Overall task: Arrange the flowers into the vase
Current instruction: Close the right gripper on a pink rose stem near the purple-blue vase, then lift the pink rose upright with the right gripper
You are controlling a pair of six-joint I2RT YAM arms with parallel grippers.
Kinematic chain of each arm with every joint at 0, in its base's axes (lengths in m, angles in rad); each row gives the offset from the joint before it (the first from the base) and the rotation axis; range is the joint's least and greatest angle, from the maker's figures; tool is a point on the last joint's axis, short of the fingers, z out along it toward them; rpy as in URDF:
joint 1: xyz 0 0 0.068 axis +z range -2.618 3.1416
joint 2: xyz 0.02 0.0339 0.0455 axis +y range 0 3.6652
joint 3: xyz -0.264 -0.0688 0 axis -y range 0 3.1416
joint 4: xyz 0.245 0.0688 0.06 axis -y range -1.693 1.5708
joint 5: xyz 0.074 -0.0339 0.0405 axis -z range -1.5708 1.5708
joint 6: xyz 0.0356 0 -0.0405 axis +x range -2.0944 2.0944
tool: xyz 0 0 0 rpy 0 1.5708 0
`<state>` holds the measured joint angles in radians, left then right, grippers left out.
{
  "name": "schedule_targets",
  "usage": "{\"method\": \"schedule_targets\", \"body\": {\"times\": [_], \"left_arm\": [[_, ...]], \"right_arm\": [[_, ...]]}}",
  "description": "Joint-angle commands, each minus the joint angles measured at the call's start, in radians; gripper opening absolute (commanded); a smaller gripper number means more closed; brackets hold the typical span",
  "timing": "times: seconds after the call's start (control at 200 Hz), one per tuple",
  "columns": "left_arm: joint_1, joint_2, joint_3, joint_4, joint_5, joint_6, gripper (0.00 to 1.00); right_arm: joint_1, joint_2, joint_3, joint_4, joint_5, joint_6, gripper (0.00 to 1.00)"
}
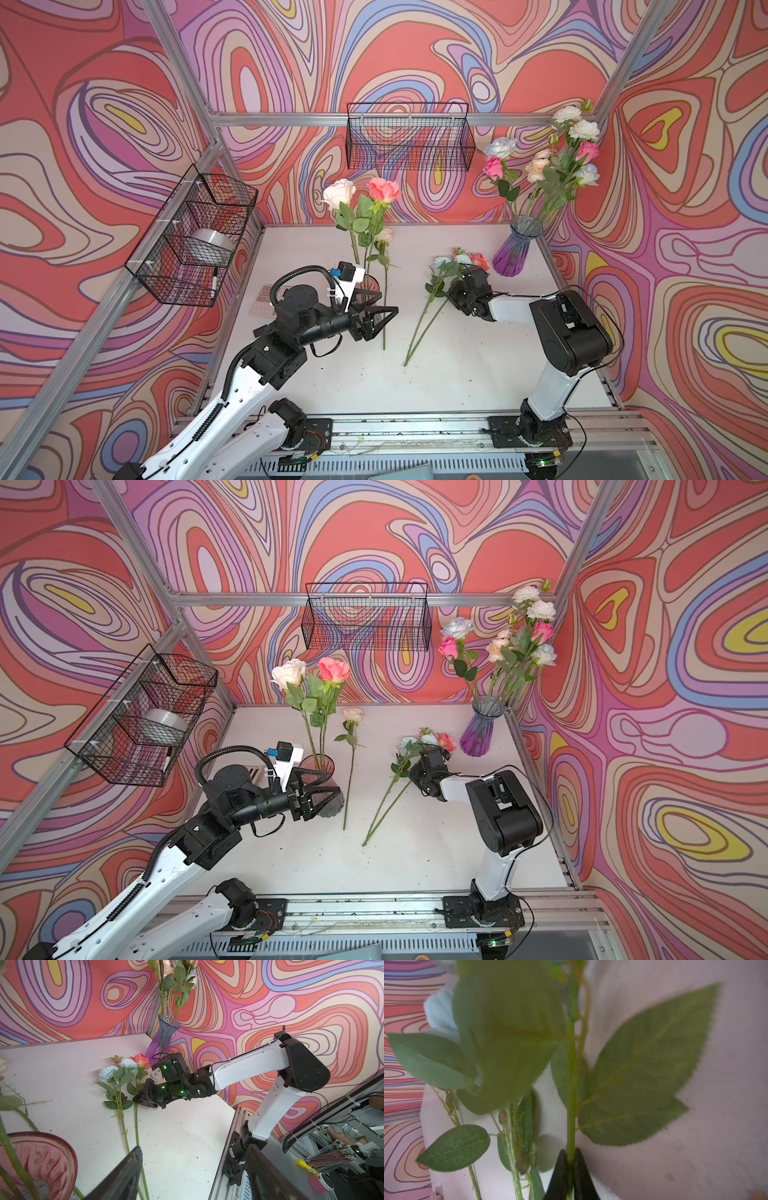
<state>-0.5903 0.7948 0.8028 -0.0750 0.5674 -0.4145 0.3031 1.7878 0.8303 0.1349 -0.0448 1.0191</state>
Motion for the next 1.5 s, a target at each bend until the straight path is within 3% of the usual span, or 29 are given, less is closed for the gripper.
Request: {"method": "schedule_targets", "body": {"times": [0.0,0.25,0.461,0.636,0.726,0.881,1.117,1.312,1.497], "left_arm": [[-0.005,-0.004,0.025,-0.01,0.0,0.021,0.79],[-0.005,-0.033,0.024,-0.022,-0.024,0.038,0.79],[-0.004,-0.07,0.019,-0.041,-0.109,0.063,0.82],[-0.002,-0.102,0.017,-0.079,-0.278,0.08,0.84],[0.001,-0.137,0.008,-0.09,-0.415,0.085,0.86],[0.021,-0.217,-0.021,-0.113,-0.73,0.057,1.0],[0.087,-0.316,-0.047,-0.169,-1.105,-0.013,1.0],[0.118,-0.357,-0.071,-0.143,-1.109,-0.021,1.0],[0.125,-0.339,-0.065,-0.146,-1.074,-0.021,1.0]], "right_arm": [[-0.005,-0.1,-0.035,-0.016,0.03,-0.013,0.04],[-0.003,-0.323,-0.098,-0.107,0.075,-0.08,0.01],[0.003,-0.545,-0.158,-0.152,0.074,-0.153,0.01],[0.081,-0.723,-0.129,-0.163,0.11,-0.249,0.01],[0.157,-0.758,-0.066,-0.16,0.156,-0.307,0.01],[0.262,-0.707,0.113,-0.13,0.206,-0.405,0.01],[0.369,-0.526,0.43,-0.041,0.216,-0.534,0.0],[0.484,-0.367,0.673,0.037,0.265,-0.724,0.0],[0.523,-0.233,0.853,0.041,0.272,-0.8,0.0]]}}
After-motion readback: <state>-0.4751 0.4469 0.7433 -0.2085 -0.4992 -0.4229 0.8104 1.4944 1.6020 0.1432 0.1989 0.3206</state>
